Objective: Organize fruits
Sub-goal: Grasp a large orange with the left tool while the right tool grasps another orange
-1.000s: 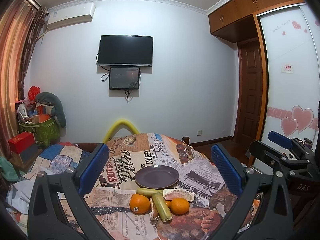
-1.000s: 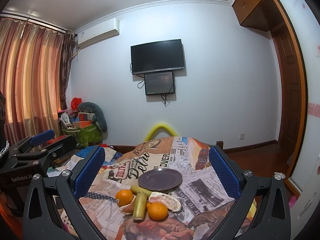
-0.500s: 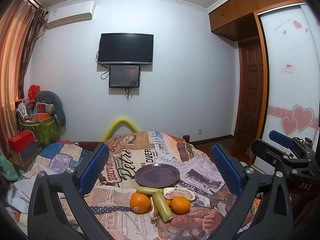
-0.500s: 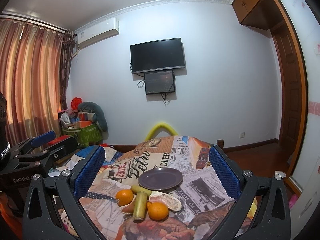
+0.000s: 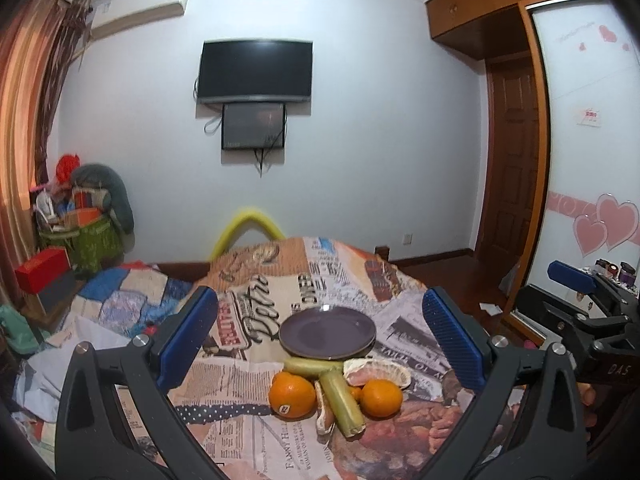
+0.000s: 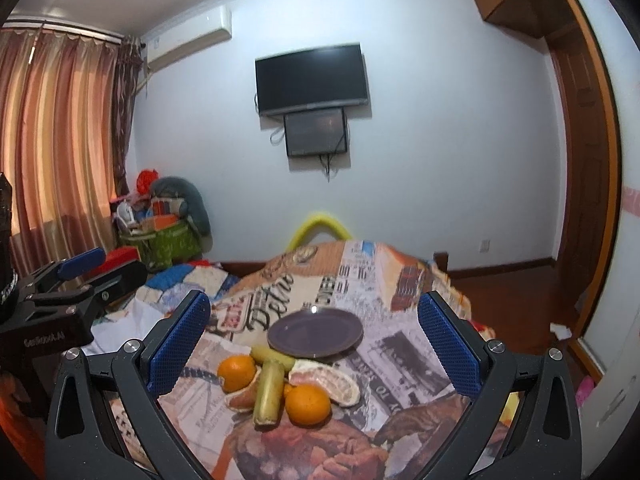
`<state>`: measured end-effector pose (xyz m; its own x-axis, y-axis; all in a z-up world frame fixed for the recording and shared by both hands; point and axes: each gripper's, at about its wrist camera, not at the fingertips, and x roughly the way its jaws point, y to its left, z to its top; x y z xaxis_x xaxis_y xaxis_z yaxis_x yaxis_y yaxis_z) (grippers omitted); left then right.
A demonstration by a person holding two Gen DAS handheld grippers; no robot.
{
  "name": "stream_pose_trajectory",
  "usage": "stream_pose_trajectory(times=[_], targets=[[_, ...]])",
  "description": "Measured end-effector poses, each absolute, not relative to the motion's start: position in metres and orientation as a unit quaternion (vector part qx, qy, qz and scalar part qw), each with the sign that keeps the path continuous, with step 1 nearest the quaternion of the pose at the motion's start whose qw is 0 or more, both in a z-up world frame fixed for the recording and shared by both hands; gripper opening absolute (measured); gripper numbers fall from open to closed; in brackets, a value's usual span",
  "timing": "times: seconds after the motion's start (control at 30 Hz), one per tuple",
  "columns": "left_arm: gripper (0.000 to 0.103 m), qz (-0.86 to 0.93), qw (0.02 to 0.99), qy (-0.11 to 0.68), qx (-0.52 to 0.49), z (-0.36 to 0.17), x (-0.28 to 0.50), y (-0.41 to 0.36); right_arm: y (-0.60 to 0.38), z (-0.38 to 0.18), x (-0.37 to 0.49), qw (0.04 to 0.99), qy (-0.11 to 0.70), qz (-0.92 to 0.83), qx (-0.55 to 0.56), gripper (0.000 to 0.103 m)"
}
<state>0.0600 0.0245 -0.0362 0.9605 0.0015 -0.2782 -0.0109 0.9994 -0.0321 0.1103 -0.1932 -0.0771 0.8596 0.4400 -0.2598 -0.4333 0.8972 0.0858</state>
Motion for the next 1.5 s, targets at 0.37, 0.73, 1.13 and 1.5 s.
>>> stream_pose_trajectory(times=[0.37,0.73,1.13,1.5], targets=[[0.094,0.005,0.967,0.254,-0.026,-0.101,0.125,0.053,-0.181,-0.133,0.157,0.939,0.248,0.238,-0.015,0.103],[0.081,-0.008,0.925,0.373,-0.065,-0.177,0.177,0.077,-0.162,-0.191,0.2,0.901,0.352,0.251,-0.034,0.103],[0.08,-0.023,0.899,0.428,-0.089,-0.222,0.208,0.078,-0.15,-0.225,0.22,0.879,0.396,0.264,-0.031,0.101],[0.076,-0.032,0.895,0.433,-0.108,-0.234,0.222,0.077,-0.146,-0.243,0.228,0.858,0.425,0.287,-0.025,0.073]])
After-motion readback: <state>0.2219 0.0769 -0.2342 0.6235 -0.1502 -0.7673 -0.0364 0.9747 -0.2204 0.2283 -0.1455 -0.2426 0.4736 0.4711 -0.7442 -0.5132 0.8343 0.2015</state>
